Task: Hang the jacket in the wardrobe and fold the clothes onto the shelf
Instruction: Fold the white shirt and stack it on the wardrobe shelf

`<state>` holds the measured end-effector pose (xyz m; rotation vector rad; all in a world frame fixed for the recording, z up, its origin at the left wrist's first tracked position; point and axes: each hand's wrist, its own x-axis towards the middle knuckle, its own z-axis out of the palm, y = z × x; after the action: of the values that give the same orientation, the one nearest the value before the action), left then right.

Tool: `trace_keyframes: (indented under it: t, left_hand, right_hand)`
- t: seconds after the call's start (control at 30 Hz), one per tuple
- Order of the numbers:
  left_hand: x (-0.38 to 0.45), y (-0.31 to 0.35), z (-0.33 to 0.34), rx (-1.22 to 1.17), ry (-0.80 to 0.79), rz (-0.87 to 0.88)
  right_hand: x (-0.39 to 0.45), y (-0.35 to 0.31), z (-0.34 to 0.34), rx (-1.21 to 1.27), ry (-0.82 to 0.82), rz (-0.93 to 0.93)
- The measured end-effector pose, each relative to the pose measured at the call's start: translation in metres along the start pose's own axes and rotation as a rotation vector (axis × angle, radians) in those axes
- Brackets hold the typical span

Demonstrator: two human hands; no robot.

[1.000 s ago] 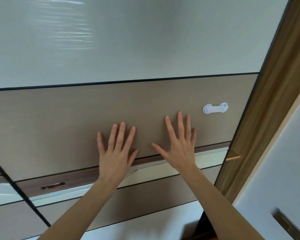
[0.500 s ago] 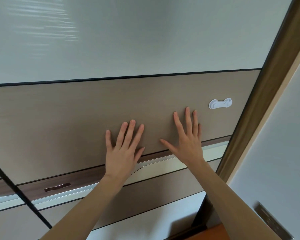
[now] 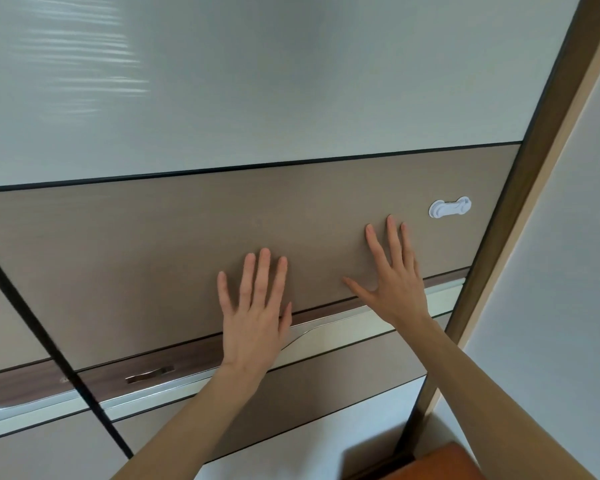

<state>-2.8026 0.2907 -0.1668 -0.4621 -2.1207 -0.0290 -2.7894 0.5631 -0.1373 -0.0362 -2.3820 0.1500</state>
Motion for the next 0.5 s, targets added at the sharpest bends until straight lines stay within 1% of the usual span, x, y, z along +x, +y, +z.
trace_keyframes:
  t: [0.07, 0.23, 0.5]
  left_hand:
    - [-0.005, -0.011, -0.001, 0.013, -0.029, -0.002]
    - [-0.003, -0.017, -0.007, 0.009, -0.070, 0.089]
    - [0.001, -0.021, -0.017, 0.016, -0.161, 0.120]
  right_hand:
    - [0.001, 0.005, -0.003, -0.021, -0.012, 0.005]
    - [-0.001, 0.012, -0.008, -0.022, -0.036, 0.022]
    - [-0.003, 0.016, -0.031, -0.034, -0.149, 0.054]
